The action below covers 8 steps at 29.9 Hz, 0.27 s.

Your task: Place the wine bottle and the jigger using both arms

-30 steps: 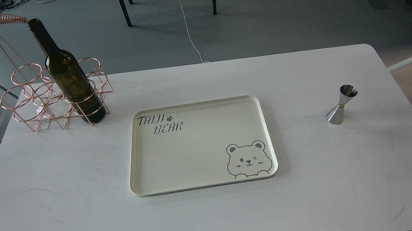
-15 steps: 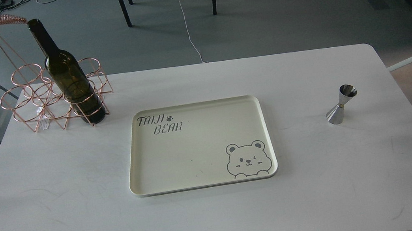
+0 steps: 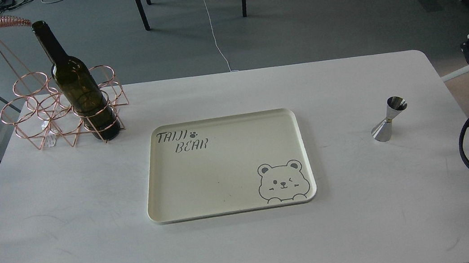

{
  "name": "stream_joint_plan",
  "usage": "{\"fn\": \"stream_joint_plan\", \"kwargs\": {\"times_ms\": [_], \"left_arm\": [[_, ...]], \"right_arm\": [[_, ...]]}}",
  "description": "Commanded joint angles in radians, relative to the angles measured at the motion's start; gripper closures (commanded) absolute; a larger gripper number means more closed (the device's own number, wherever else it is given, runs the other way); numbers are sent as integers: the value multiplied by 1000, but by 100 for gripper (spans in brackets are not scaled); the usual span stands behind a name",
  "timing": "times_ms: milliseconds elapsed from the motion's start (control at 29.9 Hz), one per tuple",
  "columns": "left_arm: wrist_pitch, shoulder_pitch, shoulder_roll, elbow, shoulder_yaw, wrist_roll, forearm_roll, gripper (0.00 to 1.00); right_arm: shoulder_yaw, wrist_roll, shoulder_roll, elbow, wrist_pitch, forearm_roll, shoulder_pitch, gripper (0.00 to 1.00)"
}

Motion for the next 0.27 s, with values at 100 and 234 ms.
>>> {"fn": "stream_joint_plan", "kwargs": {"times_ms": [100,234], "left_arm": [[0,11,16,0,-6,0,1,1],[0,11,17,0,-6,0,8,1]], "right_arm": [[-15,0,11,9,42,-2,-3,1],[-17,0,17,14,83,0,-4,1]]}}
